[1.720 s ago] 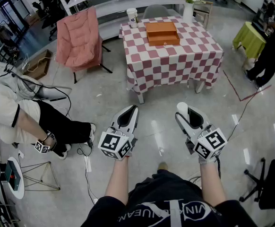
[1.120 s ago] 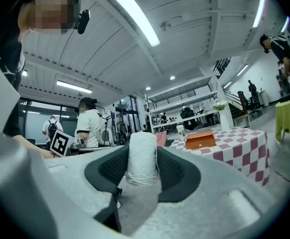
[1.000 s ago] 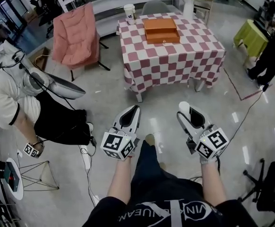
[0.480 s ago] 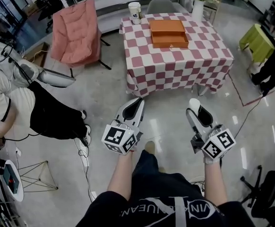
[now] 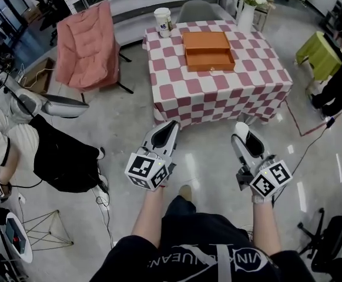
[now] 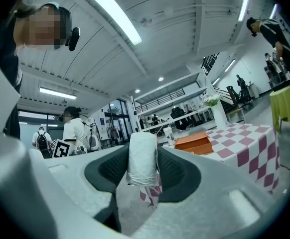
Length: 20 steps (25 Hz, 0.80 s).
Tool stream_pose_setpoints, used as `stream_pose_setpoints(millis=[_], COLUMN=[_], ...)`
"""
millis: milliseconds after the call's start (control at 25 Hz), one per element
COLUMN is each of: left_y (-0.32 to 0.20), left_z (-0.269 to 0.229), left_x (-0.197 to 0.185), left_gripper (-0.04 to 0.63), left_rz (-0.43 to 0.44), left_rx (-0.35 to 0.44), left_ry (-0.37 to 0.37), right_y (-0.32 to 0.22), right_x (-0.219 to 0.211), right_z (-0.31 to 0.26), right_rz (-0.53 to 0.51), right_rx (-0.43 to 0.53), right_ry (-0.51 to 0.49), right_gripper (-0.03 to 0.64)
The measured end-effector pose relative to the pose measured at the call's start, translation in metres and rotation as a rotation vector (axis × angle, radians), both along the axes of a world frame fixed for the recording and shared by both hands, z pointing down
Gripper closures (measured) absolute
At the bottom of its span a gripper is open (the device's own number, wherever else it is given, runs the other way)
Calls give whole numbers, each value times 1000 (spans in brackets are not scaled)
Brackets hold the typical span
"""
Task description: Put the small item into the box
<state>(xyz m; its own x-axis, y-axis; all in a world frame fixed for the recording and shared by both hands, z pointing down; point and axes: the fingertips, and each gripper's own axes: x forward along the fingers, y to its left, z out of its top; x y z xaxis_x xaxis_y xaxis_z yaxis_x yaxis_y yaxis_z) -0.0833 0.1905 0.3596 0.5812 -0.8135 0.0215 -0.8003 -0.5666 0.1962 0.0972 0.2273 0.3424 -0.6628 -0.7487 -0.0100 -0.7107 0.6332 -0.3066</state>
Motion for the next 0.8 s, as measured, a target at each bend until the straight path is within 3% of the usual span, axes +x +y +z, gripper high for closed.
stream_pose_setpoints(millis=[440, 800], left_y=[-75, -102], left_z=[29, 55], left_x=[2, -16], left_gripper=[572, 572], left_rz=[100, 77], left_rx=[-43, -91], left_ry=[-35, -14], right_y=[-67, -100], right_x=[-10, -31], right_z=[22, 42], right_rz=[69, 37], right_rx=[-42, -86], right_ry=[-6, 7], right_gripper=[445, 445])
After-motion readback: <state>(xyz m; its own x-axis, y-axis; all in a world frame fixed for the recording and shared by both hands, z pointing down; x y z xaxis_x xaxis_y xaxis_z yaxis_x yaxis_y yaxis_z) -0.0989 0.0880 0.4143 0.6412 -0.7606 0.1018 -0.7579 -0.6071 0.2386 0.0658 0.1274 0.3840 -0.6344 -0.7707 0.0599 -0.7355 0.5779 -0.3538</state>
